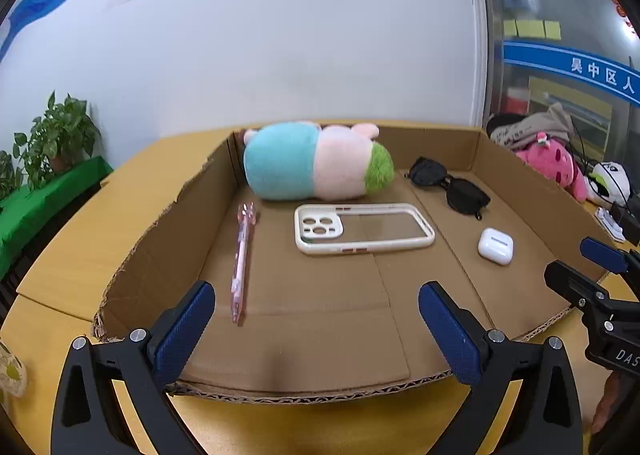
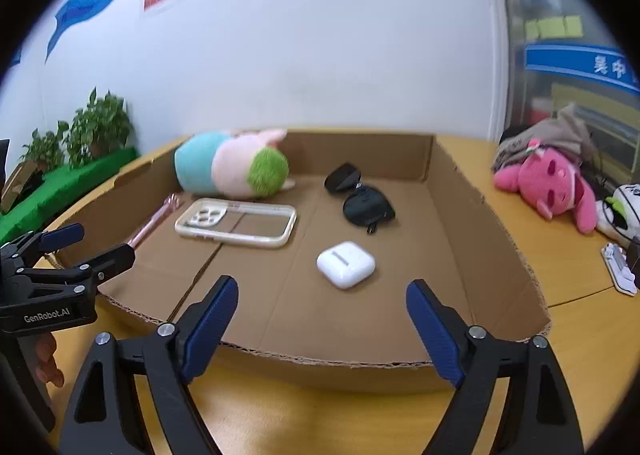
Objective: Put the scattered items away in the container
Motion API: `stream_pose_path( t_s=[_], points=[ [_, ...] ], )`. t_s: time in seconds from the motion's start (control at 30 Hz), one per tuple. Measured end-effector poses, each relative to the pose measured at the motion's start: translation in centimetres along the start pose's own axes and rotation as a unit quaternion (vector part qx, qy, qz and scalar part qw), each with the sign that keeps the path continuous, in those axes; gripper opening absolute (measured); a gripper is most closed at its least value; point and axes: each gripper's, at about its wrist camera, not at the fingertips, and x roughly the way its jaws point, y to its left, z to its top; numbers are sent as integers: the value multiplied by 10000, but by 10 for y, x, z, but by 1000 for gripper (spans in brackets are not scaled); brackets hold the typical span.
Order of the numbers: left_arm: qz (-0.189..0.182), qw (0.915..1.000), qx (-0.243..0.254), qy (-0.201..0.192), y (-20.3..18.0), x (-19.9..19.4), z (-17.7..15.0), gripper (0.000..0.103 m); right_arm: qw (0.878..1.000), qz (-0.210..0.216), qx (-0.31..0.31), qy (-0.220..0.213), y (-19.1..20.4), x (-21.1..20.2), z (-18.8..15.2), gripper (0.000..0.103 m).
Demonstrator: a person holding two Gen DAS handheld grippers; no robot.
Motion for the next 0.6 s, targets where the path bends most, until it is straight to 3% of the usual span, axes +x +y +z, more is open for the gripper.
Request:
stream_pose_path(
  t_s=[0.6],
  points=[
    [29, 10000, -76, -28, 0, 0, -3, 103, 10000, -63, 17, 36, 0, -1, 1, 93]
  ],
)
